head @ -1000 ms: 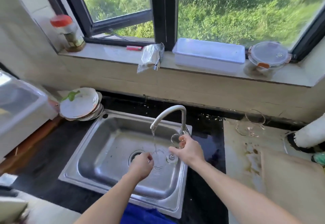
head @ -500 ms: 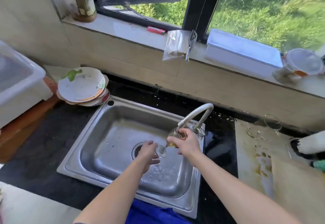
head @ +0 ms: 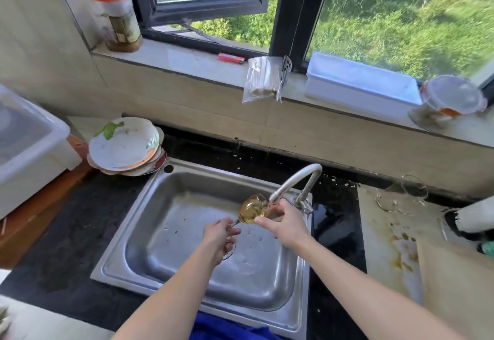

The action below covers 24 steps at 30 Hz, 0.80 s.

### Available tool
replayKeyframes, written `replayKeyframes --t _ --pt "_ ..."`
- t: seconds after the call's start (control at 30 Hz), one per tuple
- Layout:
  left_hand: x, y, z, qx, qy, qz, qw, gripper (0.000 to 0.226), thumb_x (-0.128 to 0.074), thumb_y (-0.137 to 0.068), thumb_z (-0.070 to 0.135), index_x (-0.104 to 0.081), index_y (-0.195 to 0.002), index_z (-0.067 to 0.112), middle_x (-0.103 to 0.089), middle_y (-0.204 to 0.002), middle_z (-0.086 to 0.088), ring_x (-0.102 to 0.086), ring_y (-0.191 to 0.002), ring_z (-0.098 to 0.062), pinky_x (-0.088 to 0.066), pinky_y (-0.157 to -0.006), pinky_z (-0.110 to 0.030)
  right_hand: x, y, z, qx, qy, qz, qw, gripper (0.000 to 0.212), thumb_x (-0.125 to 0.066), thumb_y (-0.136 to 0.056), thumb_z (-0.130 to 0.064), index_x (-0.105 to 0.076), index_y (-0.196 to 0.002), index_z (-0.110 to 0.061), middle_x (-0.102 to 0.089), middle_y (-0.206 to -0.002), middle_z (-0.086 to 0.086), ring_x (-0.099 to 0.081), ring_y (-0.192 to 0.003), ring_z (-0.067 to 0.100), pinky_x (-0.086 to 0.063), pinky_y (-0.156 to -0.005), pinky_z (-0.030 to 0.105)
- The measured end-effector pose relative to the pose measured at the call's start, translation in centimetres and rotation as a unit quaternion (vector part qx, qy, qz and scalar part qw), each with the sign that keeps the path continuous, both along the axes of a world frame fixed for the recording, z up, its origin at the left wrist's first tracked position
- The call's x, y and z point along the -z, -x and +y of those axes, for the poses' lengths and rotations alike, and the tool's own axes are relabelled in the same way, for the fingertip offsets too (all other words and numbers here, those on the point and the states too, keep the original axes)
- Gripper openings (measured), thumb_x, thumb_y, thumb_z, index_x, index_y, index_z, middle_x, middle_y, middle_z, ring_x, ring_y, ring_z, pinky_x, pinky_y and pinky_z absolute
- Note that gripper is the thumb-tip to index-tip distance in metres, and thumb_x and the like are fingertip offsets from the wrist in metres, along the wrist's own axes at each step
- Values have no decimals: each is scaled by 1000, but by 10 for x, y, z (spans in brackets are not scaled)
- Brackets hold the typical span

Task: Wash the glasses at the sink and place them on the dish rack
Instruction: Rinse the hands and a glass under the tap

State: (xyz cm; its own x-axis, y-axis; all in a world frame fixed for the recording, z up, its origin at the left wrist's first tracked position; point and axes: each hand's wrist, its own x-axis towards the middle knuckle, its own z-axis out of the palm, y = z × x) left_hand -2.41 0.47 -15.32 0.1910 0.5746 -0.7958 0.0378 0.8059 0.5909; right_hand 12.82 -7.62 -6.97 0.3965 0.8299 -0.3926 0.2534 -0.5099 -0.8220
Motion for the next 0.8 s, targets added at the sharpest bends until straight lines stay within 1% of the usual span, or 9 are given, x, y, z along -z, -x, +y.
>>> replayKeyframes --t 0.13,0.27,0.37,0.43,0.5,0.63,0.7,0.73,0.8 --pt "5 -3 0 43 -3 41 998 22 -43 -101 25 -54 -97 6 -63 -71 -16 -34 -41 -15 -20 -34 -11 2 -8 -4 -53 -30 -127 990 33 -77 -78 -38 -63 -106 -28 -60 -104 -17 -60 -93 5 -50 -82 25" --pt "2 -16 -5 100 33 39 994 29 -43 -101 32 -54 -94 6 -67 -76 -16 -36 -39 -13 -19 -33 -13 2 -14 0 -114 -9 -151 982 29 -72 -82 -40 -71 -105 -23 -61 -106 -12 -57 -98 10 -46 -90 29" --pt "-2 -23 -6 62 50 0 997 21 -45 -99 24 -54 -92 8 -66 -80 -16 -40 -43 -16 -27 -35 -17 2 -18 0 -116 -15 -151 982 18 -72 -82 -41 -70 -79 -24 -64 -82 -10 -59 -79 10 -49 -78 32" --pt "-5 -26 -5 6 42 -34 999 10 -45 -96 13 -54 -91 11 -63 -84 -14 -46 -52 -20 -36 -44 -24 4 -19 0 -120 -18 -157 980 27 -71 -83 -45 -63 -63 -28 -61 -64 -8 -56 -64 10 -48 -70 36" --pt "-4 -27 -5 -19 35 -51 998 12 -44 -93 6 -54 -96 13 -59 -84 -14 -47 -54 -21 -38 -47 -26 6 -20 1 -114 -23 -151 982 33 -69 -83 -47 -59 -58 -28 -59 -59 -6 -54 -61 11 -48 -68 40" --pt "0 -20 -10 0 54 -25 998 8 -48 -88 15 -54 -84 14 -50 -64 -7 -30 -41 -12 -23 -35 -16 0 -20 5 -132 -26 -148 980 29 -70 -83 -46 -66 -70 -20 -64 -69 -1 -58 -65 12 -50 -69 40" --pt "0 -15 -9 43 67 -27 996 11 -48 -87 23 -54 -84 14 -44 -58 -3 -25 -40 -11 -17 -34 -16 -2 -19 4 -133 -47 -177 974 24 -73 -80 -45 -61 -79 -24 -59 -81 -10 -57 -73 6 -50 -71 30" --pt "-1 -14 -8 70 72 -28 995 14 -47 -87 26 -54 -86 14 -43 -57 -2 -24 -40 -11 -16 -34 -16 -2 -19 2 -127 -57 -199 970 26 -75 -78 -45 -58 -88 -28 -54 -90 -14 -57 -80 3 -48 -74 26" --pt "-2 -11 -5 118 84 -16 989 17 -44 -85 28 -54 -84 14 -41 -56 -1 -21 -40 -11 -15 -34 -16 1 -17 1 -104 -74 -209 969 40 -78 -75 -46 -50 -101 -34 -45 -101 -15 -55 -91 3 -47 -79 25"
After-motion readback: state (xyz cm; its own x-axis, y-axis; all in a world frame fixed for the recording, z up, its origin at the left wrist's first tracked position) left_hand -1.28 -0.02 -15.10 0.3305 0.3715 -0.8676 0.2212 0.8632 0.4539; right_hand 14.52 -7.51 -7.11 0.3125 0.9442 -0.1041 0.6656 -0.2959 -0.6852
